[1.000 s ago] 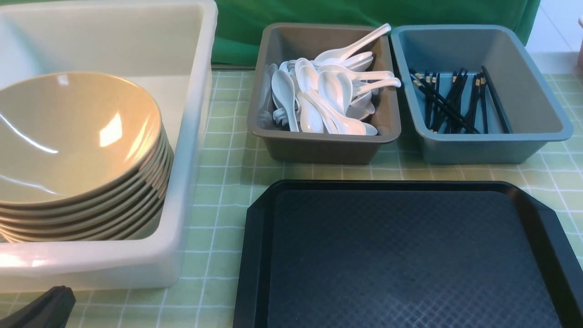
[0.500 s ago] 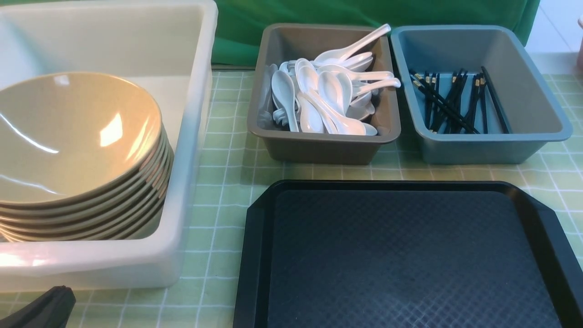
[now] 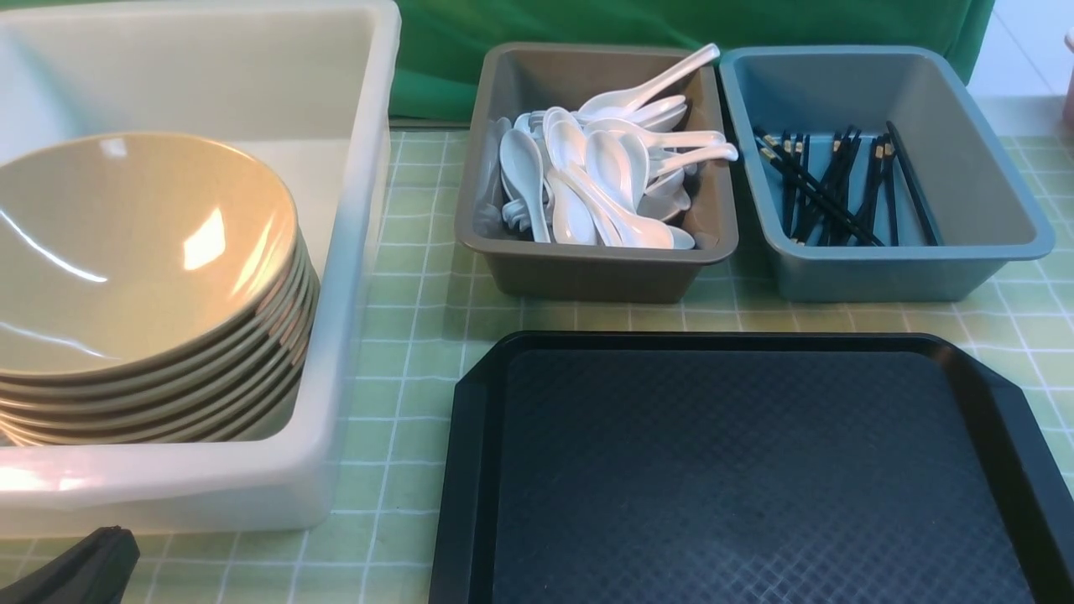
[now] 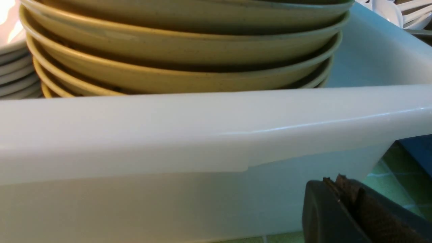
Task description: On green table put chopsticks spoon bowls plates into blue grey white boxes.
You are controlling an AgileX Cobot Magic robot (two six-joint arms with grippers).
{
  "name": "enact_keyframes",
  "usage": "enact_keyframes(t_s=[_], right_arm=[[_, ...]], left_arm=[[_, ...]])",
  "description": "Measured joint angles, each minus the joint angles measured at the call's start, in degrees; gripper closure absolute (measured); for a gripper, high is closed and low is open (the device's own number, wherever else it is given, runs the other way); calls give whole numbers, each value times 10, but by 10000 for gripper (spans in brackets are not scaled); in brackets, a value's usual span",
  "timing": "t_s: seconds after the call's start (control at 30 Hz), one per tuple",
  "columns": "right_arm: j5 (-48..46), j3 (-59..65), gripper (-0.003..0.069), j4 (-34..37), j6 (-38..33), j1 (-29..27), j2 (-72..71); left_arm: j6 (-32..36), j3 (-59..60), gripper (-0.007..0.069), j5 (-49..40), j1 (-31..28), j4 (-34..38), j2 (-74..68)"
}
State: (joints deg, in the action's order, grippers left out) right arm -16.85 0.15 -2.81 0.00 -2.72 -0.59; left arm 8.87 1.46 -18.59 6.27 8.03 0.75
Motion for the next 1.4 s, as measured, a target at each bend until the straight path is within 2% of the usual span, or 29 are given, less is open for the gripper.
enact_keyframes(t_s=[1.4], right_arm=[[2, 1, 456, 0, 0, -1, 0]], left_arm=[[-1, 0, 627, 0, 0, 0, 0]])
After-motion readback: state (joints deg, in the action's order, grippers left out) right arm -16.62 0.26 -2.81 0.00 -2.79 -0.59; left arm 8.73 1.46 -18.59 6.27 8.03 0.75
